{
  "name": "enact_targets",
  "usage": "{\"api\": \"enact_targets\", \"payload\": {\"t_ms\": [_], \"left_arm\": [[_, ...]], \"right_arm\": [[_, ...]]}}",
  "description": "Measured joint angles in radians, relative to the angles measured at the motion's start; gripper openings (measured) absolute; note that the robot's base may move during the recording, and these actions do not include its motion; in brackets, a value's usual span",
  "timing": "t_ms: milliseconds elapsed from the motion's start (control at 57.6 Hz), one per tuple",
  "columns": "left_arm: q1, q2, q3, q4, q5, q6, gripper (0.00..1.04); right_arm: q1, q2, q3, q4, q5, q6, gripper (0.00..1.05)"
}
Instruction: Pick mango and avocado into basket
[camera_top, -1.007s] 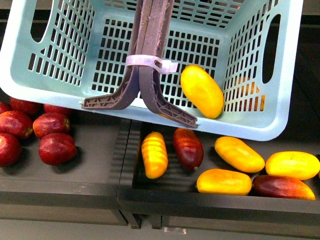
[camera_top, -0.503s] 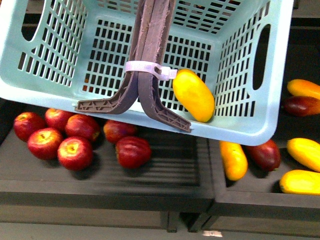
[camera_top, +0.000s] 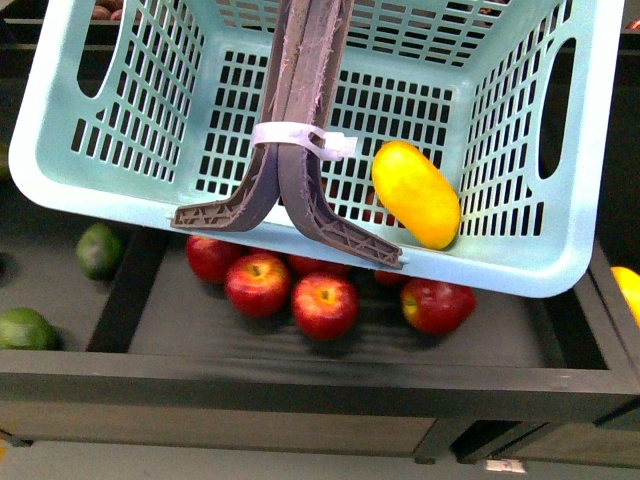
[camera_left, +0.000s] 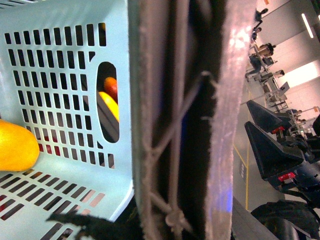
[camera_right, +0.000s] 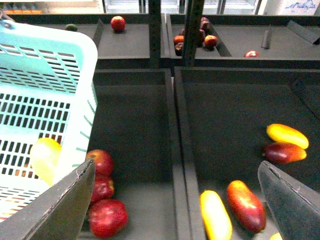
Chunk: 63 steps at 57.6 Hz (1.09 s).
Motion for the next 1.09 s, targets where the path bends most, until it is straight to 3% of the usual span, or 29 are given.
{"api": "enact_targets", "payload": {"t_ms": [1094], "left_arm": [[0.002, 0.0, 0.0, 0.0, -0.006, 0.002, 0.14]], "right_arm": [[0.0, -0.001, -0.001, 0.0, 0.0, -0.002, 0.96]]}}
